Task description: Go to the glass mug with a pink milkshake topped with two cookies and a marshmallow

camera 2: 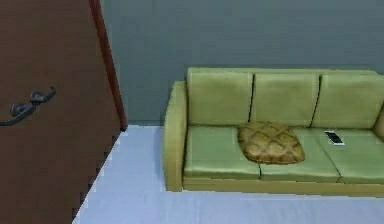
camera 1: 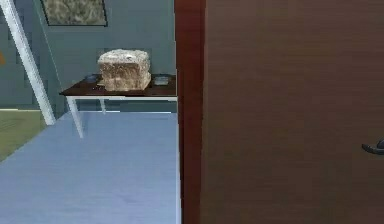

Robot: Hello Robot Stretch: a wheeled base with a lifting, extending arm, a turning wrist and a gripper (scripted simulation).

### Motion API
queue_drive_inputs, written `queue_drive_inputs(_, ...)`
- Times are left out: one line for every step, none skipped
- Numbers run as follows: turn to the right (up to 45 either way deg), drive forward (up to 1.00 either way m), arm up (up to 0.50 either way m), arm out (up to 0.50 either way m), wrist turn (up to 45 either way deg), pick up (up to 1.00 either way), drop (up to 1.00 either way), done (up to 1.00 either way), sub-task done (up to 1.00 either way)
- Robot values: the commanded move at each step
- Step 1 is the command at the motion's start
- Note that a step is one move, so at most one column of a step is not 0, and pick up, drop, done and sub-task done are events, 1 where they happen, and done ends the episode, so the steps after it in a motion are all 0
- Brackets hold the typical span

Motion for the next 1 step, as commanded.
queue_drive_inputs(-45.0, 0.0, 0.0, 0.0, 0.0, 0.0, 0.0, 0.0, 0.0)
